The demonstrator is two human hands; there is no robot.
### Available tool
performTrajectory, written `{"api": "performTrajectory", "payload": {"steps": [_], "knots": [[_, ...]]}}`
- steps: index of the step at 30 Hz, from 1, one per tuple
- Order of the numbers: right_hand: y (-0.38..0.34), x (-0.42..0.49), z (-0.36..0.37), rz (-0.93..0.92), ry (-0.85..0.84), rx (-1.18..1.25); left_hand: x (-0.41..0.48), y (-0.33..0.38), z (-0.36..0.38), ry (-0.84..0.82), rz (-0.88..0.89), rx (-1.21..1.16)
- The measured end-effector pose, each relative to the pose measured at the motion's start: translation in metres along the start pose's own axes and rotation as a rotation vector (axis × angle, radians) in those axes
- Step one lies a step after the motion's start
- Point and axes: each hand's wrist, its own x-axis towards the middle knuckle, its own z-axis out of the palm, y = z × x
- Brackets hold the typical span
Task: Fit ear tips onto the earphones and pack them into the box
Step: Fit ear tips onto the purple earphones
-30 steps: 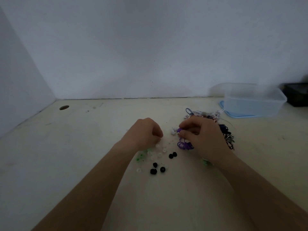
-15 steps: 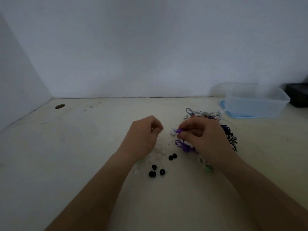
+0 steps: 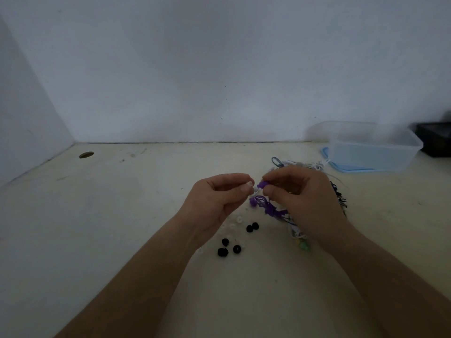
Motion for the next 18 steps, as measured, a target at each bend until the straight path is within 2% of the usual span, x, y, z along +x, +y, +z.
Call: {"api": "performTrajectory", "payload": {"steps": [6,18], "knots": [[0.0001,-0.0004,0.001,-0.008,-0.014,0.03,0.002,-0.005,-0.0014,-0.051,0.004,-0.002],[0.0005,-0.0012,0.0012,-0.027,-0.031,-0.014,0.0002,-0.0039,-0.0023,-0.026,0.018,0.114]]}}
